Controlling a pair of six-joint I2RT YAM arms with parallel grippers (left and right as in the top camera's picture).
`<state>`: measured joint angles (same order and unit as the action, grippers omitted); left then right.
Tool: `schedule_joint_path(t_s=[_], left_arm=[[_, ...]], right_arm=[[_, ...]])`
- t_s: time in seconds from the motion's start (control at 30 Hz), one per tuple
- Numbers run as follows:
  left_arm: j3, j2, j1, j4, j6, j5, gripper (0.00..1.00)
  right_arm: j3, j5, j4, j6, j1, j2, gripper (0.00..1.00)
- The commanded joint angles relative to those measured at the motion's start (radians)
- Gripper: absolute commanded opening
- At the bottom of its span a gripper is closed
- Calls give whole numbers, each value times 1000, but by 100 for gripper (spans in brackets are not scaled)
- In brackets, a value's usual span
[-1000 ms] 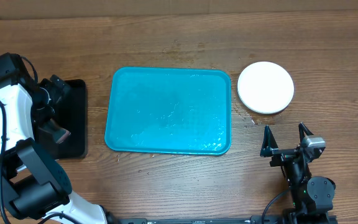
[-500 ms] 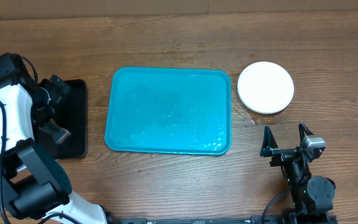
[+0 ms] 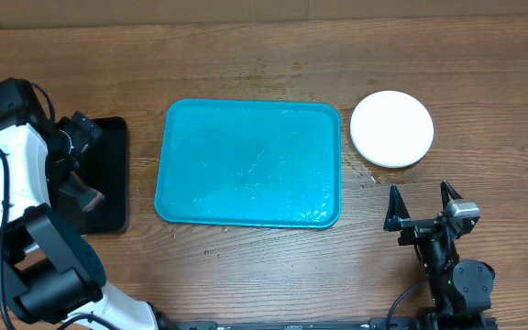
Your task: Clean dirty plates on tray and stack at the side
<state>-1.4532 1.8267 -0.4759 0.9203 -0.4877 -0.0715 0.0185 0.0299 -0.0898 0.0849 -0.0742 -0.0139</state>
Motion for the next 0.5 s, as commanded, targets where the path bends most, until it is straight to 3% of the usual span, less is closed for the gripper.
schedule_joint_path(t_s=[0.0,0.27,0.37,0.47], left_arm=[[-14,-94,1,-1,17,48,100],[21,-333,24,40,47,79,100],[151,-487,56,-17,65,76,100],[346,-662,109,-174,132,24,100]], right_arm=[[-11,8,8,-3,-2,11,100],[-11,8,8,-3,-2,11,100],[-11,8,8,-3,-2,11,100],[-11,8,8,-3,-2,11,100]])
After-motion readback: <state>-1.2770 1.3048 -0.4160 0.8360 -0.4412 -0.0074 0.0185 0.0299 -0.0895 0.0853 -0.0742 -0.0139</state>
